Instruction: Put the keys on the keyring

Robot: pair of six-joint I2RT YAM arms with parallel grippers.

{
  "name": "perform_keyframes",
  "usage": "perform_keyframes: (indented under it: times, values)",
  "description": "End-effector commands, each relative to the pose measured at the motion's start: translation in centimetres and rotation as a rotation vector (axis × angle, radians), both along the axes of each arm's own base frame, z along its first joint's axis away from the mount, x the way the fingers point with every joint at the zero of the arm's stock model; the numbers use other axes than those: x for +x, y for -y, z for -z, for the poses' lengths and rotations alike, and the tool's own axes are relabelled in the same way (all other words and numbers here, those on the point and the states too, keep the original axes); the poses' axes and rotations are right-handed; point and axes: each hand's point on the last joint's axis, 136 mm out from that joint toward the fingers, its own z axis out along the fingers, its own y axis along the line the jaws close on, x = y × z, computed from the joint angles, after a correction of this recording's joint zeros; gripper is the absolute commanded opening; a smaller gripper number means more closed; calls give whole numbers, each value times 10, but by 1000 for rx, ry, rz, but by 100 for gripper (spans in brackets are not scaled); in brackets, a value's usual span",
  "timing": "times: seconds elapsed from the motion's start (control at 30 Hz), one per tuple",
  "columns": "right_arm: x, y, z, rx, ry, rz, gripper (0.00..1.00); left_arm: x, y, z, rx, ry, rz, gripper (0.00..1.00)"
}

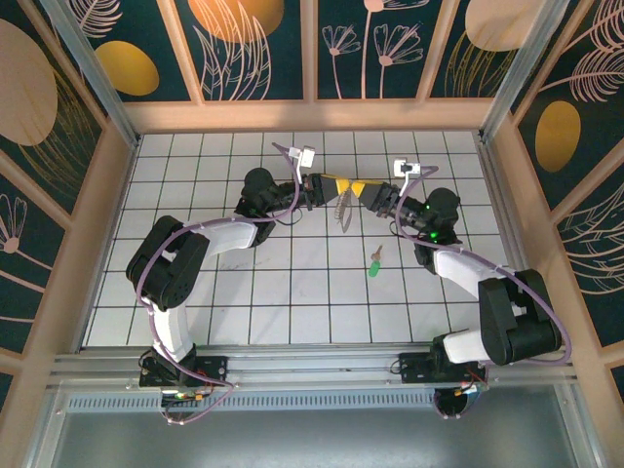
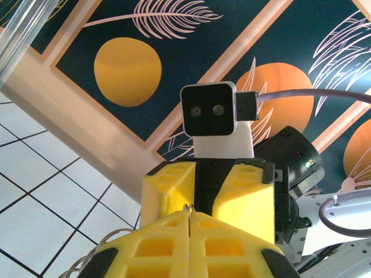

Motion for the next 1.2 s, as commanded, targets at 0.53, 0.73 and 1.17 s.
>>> perform_keyframes:
  times: [0.53,0.73,1.17]
  values:
    - [-8,3,-12,33,49,-6,19,-2,-7,-25,-58,88,-20,0]
    - [-7,2,-12,38,45,-9,22,-2,-7,-25,-60,88,-18,0]
    - [-4,-4,-17,56,47,-31,23,-2,-6,-23,-65,82,-12,0]
